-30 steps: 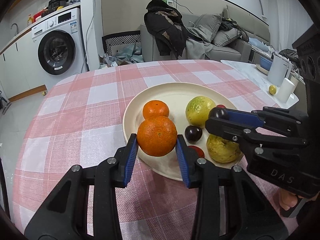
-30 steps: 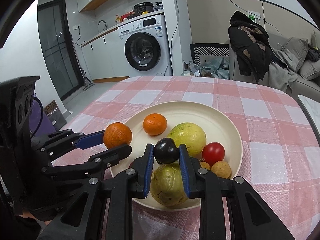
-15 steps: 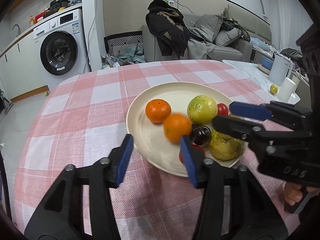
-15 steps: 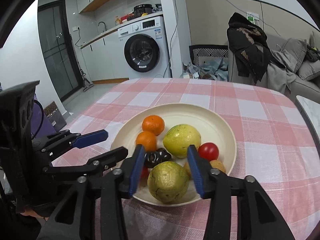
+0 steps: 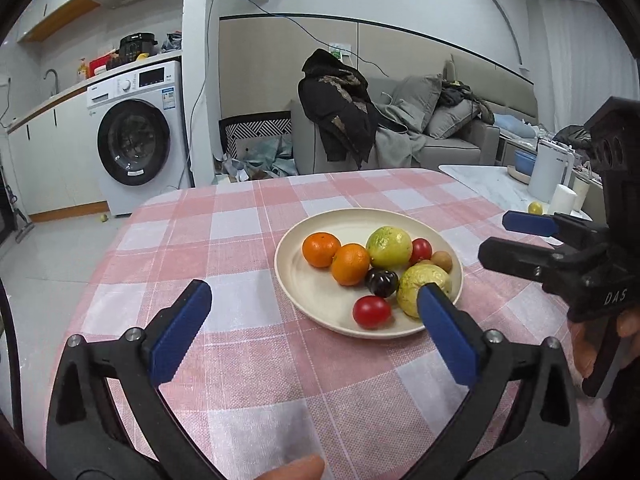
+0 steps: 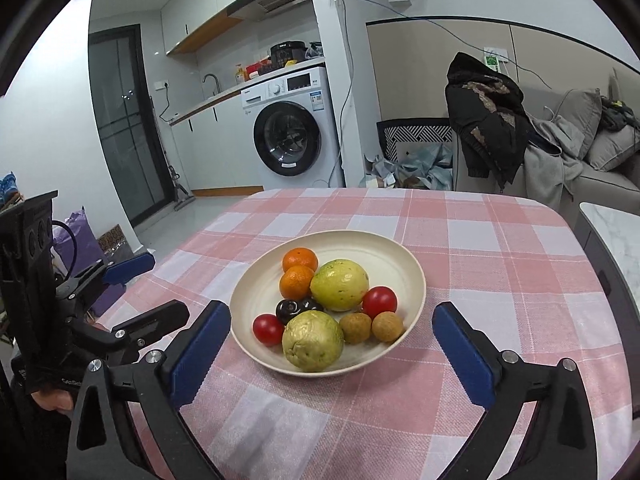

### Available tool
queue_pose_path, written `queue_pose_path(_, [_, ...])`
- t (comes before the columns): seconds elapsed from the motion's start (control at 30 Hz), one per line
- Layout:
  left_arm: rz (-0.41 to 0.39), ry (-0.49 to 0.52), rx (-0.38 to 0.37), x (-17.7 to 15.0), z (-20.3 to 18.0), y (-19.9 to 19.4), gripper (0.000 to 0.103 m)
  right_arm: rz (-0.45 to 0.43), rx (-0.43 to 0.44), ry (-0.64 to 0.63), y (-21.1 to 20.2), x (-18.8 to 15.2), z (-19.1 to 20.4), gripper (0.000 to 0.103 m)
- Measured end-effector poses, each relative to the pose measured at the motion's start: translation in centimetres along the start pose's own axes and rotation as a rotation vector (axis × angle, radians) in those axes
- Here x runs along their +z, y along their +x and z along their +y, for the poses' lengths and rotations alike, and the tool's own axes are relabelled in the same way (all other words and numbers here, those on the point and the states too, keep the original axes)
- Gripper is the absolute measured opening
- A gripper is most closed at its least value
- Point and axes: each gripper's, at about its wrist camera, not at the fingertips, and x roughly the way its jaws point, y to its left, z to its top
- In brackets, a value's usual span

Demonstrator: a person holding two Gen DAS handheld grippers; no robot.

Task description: Organize fruits

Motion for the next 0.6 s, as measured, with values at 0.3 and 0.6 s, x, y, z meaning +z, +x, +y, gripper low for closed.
queue_pose_path(0.3, [-0.036,-0.009,0.01,-1.1,-0.6,-1.8,0.103,-0.04,0.031,-0.025,-1.2,-1.1,0.0,0.103])
queue_pose_path(0.6, [-0.048,-0.039,0.003,-1.3,-0.3,-2.2,0.103,-0.072,0.019,-0.059,-1.6,-2.4,1.0,0.103])
